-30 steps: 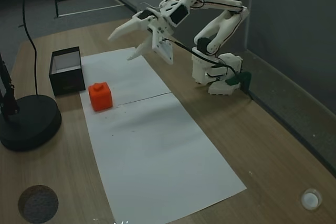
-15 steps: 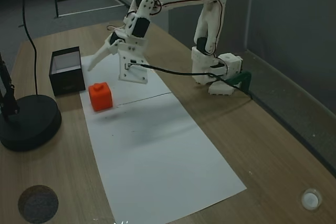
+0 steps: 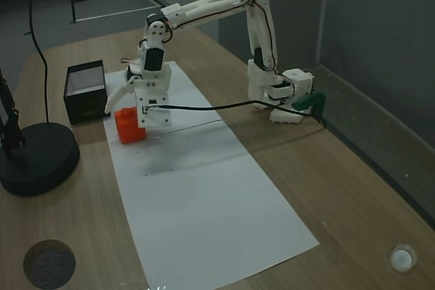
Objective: Grab a orange square and put it in the box.
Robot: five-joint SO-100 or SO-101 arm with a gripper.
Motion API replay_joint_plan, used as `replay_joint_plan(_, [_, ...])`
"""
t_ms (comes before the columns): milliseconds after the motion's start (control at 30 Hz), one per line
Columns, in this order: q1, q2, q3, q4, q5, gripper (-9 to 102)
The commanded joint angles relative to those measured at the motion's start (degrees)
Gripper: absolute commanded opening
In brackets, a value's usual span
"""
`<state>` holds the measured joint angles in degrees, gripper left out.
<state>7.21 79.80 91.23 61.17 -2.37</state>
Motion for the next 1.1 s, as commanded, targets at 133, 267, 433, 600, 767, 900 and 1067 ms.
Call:
replay_joint_plan(133, [-0.3, -2.1, -3.5, -0.1, -4.3, 20])
replay_joint_plan(267, [-0.2, -1.9, -4.3, -0.1, -4.4, 10])
replay_joint_plan(433, [0.0, -1.8, -10.5, 3.1, -4.4, 10])
replay_joint_plan(600, [3.4, -1.8, -32.6, 14.2, -4.7, 10])
replay_joint_plan(767, [7.8, -2.2, -56.0, 20.0, -9.5, 10])
replay_joint_plan(900, [10.4, -2.6, -66.2, 19.9, -10.9, 10])
replay_joint_plan(1067, [13.4, -2.9, -67.1, 17.5, -11.7, 10])
